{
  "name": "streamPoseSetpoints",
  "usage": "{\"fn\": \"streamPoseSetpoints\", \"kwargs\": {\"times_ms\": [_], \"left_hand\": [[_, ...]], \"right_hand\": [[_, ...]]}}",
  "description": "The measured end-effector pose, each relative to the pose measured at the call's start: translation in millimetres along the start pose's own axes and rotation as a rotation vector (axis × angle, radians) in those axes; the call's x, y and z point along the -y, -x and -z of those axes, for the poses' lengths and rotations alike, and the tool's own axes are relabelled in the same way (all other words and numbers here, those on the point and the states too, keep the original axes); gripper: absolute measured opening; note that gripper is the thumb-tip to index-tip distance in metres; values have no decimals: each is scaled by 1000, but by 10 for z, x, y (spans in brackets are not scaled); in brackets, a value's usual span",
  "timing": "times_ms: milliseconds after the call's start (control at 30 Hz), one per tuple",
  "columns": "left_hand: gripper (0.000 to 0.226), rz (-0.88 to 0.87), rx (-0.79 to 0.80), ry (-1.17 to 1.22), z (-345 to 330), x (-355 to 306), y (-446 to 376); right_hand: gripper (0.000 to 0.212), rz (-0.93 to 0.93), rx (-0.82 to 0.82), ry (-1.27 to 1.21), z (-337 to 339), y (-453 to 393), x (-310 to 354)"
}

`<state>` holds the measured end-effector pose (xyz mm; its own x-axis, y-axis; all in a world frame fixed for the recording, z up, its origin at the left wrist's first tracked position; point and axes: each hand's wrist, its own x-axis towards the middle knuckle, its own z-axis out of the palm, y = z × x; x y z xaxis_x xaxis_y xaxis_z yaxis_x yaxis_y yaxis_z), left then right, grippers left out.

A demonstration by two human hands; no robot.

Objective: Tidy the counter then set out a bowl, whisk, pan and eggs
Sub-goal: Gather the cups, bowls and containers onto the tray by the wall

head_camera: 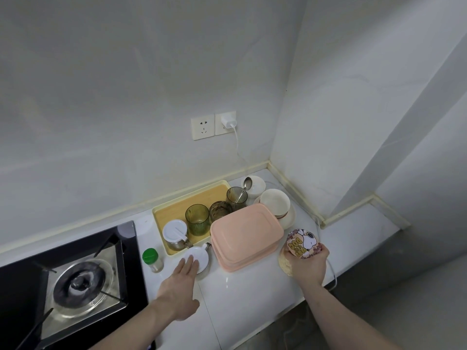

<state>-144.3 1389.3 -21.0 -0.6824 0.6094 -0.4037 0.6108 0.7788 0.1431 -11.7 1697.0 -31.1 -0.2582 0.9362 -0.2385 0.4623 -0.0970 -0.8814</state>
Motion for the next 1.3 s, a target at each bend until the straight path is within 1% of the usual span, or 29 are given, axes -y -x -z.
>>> {"fn": "streamPoseSetpoints", "kwargs": {"times_ms": [167, 333, 400, 467, 533, 600, 667, 733, 800, 867, 933, 1033, 1133, 1233, 1300], "left_hand": [[107, 7, 15, -52, -26, -54, 0], [106, 10, 48, -79, 11, -76, -18], [105, 15, 61, -102, 30, -63, -34], [105, 19, 75, -112, 33, -73, -63], [104, 22, 76, -115, 48, -88, -80], [103, 25, 80, -120, 75, -108, -89], [103, 30, 80, -125, 90, -123, -100], [102, 35, 85, -138, 97, -137, -101], [102, 39, 90, -152, 97, -152, -102], [103, 42, 92, -163, 104, -166, -106], [103, 45, 99, -172, 112, -175, -102], [103, 56, 108, -182, 107, -189, -119], [102, 75, 127, -185, 119, -217, -133], [103, 83, 139, -165, 148, -225, -147], [103, 85, 145, -155, 139, -221, -163]], "right_hand": [[102, -11, 9, -66, -69, -84, -15], [104, 25, 64, -2, -96, -297, -48], [107, 31, 80, 77, -118, -366, -22], [114, 17, 82, 210, -132, -423, 35], [120, 52, 74, 329, -150, -417, 107], [115, 162, 61, 432, -171, -354, 127], [104, 285, 99, 546, -200, -276, 74], [101, 321, 143, 647, -216, -215, -21], [97, 315, 155, 704, -207, -193, -68], [94, 299, 167, 713, -189, -221, -58], [95, 293, 179, 739, -184, -277, -21], [103, 253, 223, 779, -193, -363, 49], [110, 209, 252, 754, -216, -402, 124], [112, 229, 311, 746, -176, -398, 149], [107, 264, 319, 710, -144, -403, 153]]}}
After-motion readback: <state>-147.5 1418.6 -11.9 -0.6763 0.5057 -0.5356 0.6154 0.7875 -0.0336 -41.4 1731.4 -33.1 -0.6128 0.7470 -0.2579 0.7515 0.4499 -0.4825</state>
